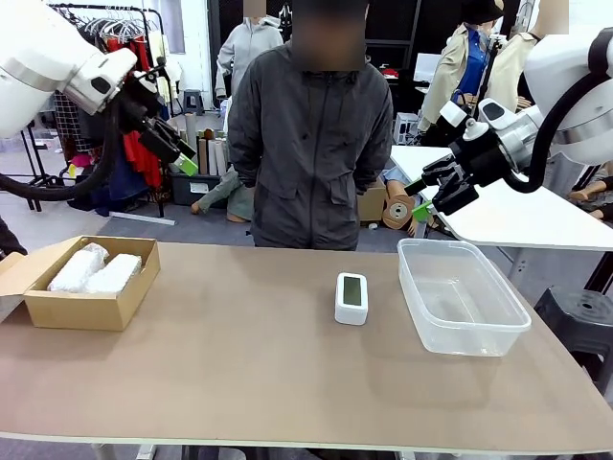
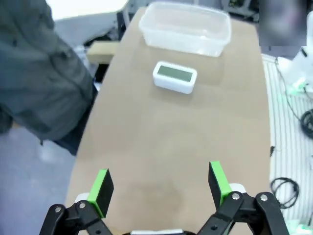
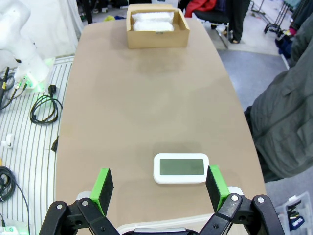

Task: Separate and place wrapped and unwrapped clocks.
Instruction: Pick up the Digital clock indicated by the person.

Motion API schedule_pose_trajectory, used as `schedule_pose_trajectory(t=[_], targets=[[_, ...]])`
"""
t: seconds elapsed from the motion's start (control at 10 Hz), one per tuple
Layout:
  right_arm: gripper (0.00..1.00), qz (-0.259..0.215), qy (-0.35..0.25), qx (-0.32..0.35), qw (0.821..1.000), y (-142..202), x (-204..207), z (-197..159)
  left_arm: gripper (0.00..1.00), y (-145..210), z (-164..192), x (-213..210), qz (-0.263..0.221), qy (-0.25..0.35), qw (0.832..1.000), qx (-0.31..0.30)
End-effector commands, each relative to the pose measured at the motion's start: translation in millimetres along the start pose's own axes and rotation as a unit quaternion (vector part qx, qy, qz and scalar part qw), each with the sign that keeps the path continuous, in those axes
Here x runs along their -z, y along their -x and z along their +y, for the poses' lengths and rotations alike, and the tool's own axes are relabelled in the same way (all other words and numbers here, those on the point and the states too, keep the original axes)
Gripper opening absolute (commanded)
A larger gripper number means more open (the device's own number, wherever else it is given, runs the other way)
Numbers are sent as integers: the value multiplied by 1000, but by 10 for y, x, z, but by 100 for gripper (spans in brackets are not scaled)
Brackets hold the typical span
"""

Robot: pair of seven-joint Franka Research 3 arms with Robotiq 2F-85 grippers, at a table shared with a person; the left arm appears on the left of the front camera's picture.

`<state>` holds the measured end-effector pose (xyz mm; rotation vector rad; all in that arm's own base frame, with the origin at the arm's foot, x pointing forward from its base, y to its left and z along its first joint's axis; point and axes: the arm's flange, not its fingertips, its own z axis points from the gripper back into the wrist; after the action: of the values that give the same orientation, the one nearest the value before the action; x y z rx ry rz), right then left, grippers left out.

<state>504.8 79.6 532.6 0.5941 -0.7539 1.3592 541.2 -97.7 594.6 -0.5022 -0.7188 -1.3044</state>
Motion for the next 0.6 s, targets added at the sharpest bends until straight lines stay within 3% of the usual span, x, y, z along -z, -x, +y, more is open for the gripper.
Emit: schedule_pose_trajectory(t=[0.0, 0.3, 0.5], targets=[[100, -3, 0, -3, 1000, -22, -13, 2, 100, 141, -202, -27, -34, 20, 997, 70], [100, -3, 0, -3, 1000, -22, -13, 2, 100, 113, -386, -63, -36, 51, 992, 111], [100, -3, 0, -3, 1000, -22, -13, 2, 100, 105, -386, -67, -55, 38, 995, 72]])
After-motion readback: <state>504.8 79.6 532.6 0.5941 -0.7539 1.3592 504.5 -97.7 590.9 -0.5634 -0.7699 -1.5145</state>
